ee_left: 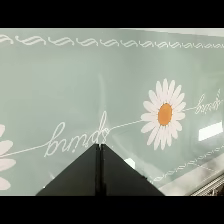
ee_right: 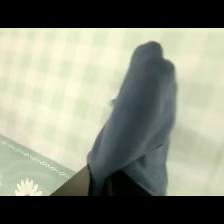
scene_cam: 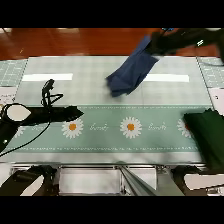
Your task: Fold the shirts.
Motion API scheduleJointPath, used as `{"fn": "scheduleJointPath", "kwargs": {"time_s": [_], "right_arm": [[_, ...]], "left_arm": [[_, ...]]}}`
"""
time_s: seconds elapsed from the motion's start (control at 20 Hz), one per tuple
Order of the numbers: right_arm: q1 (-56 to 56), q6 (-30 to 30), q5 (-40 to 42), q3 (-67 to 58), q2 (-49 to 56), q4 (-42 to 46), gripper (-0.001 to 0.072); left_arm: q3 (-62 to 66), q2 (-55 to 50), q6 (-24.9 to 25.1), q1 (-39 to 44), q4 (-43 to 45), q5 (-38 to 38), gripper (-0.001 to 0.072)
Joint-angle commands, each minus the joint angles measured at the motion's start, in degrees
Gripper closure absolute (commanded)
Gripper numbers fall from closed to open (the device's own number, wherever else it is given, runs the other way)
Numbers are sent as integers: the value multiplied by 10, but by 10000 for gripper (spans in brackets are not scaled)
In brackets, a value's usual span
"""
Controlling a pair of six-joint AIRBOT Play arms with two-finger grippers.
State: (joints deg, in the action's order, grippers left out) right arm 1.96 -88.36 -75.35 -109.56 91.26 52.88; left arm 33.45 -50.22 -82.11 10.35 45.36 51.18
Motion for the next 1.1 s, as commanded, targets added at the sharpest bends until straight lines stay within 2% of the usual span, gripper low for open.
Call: {"fn": "scheduleJointPath", "kwargs": {"time_s": [0.0,0.15,0.55,0.75,0.9,0.95,1.05], "right_arm": [[-70,-49,-107,-86,-22,19,689],[-155,-66,-151,-86,-67,17,689],[-402,-111,-287,-75,-146,29,691],[-474,-115,-310,6,-205,123,691],[-534,-108,-311,119,-273,160,691],[-556,-108,-311,165,-300,188,691],[-602,-92,-311,256,-356,301,690]], "left_arm": [[0,-2,-11,0,-9,5,690],[0,-2,-8,0,-10,5,690],[-1,-3,40,0,-8,4,690],[-1,-3,54,0,-8,2,690],[-1,-11,63,0,-8,-9,690],[-1,-17,67,0,-8,-13,690],[-1,-33,72,0,-8,-15,690]]}}
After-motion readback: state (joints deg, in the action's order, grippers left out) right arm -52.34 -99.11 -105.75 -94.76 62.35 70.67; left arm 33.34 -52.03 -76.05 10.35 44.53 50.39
